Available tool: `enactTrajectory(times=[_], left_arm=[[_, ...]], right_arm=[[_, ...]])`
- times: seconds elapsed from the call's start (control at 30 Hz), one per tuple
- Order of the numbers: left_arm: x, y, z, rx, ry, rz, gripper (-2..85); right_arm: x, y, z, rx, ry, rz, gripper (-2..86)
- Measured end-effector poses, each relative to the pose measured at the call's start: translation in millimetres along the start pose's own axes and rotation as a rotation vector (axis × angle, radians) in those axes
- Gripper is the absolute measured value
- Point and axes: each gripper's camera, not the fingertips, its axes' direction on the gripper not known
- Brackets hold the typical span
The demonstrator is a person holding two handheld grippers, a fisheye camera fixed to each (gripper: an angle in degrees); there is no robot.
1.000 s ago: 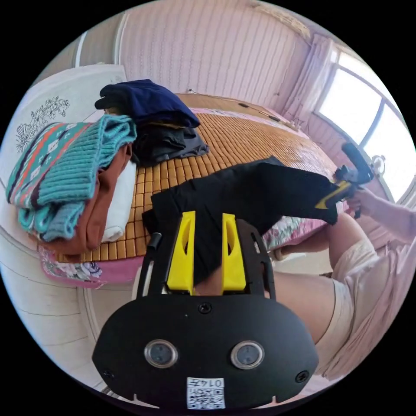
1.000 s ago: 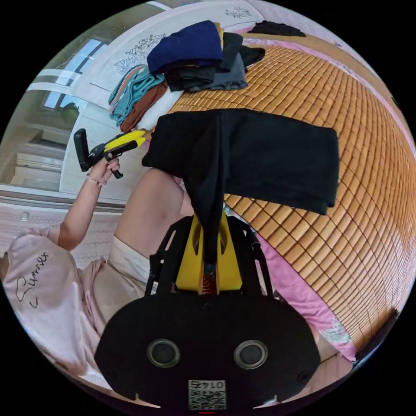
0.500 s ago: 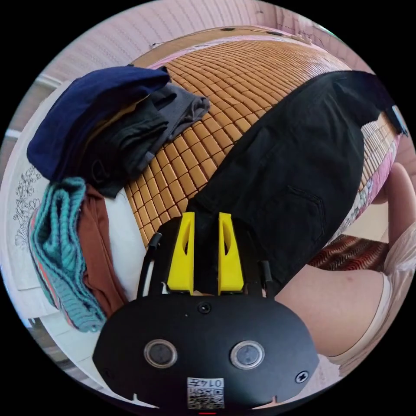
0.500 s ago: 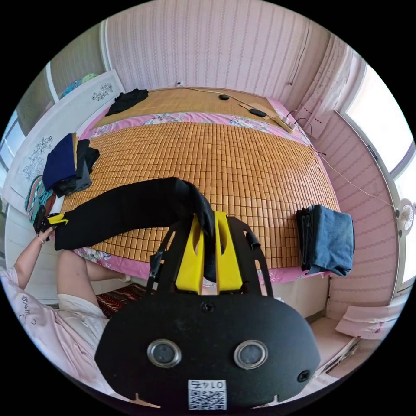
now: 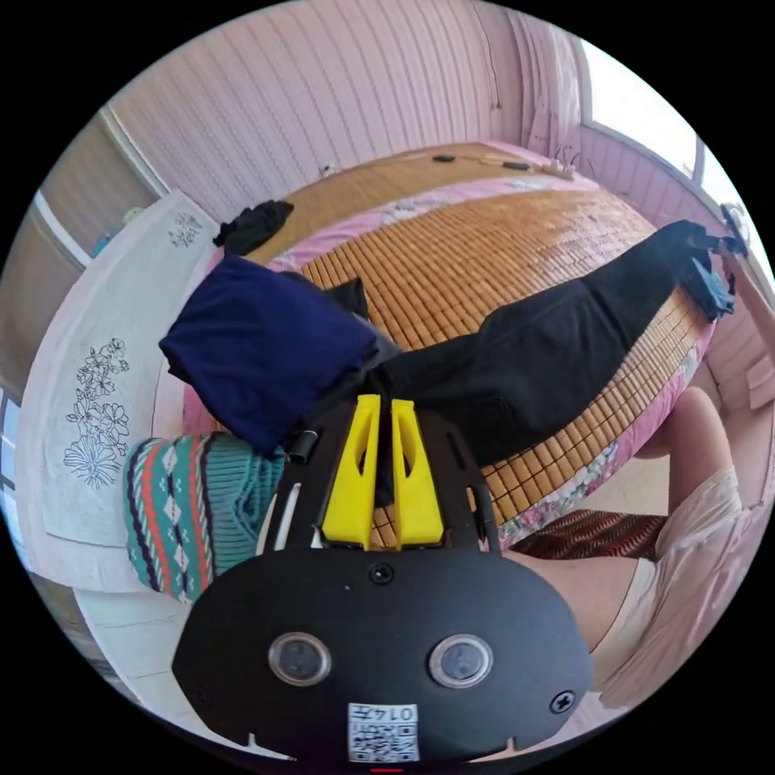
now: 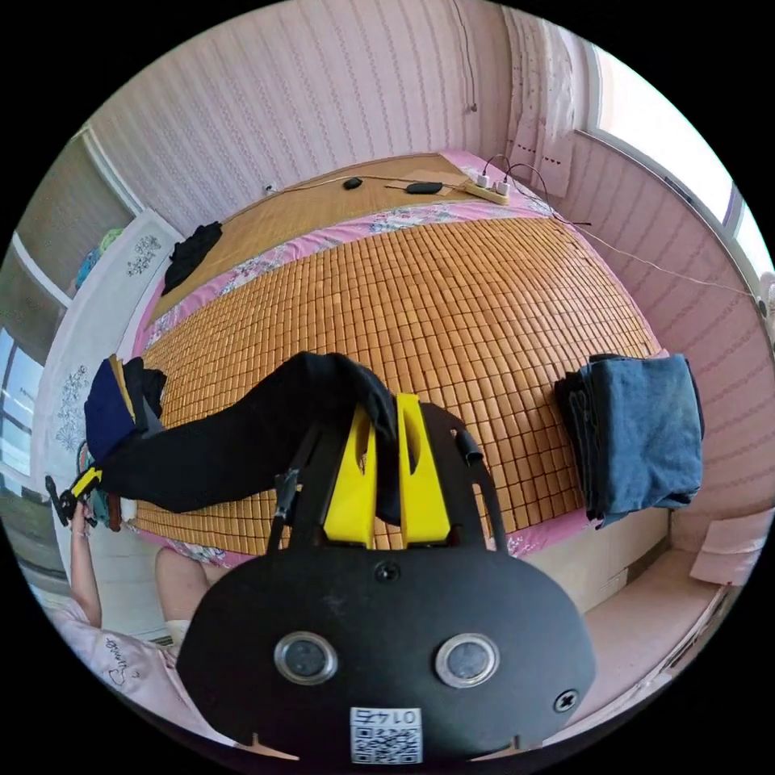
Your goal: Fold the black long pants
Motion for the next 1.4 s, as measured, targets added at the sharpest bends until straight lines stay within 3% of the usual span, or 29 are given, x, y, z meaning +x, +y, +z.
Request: enactTrajectory(times=[0.1,0.23,0.4,0.53,0.7,0.9,1.13,1.4], left_arm=[[18,34,-21,0.084,0.052,0.006,0.5],[41,91,16,-0.042,0.126,-0.057,0.3],[50,150,41,-0.101,0.318,-0.195,0.2],[62,160,38,-0.114,0.269,-0.128,0.2],[62,175,46,-0.126,0.306,-0.157,0.3],[65,192,51,-0.129,0.329,-0.194,0.9],[64,209,55,-0.114,0.355,-0.234,0.2],[66,220,50,-0.102,0.35,-0.233,-0.9]], right_arm=[[34,22,8,0.04,0.059,0.133,9.2],[47,69,32,0.019,0.031,0.158,9.6],[29,119,66,-0.096,-0.165,0.092,10.4],[3,136,59,-0.021,-0.31,0.035,10.4],[-30,163,35,0.085,-0.686,-0.07,8.9],[-83,201,7,0.142,-0.516,-0.318,5.6],[-103,219,6,0.131,-0.522,-0.385,1.8],[-129,238,-3,0.182,-0.381,-0.514,0.0]])
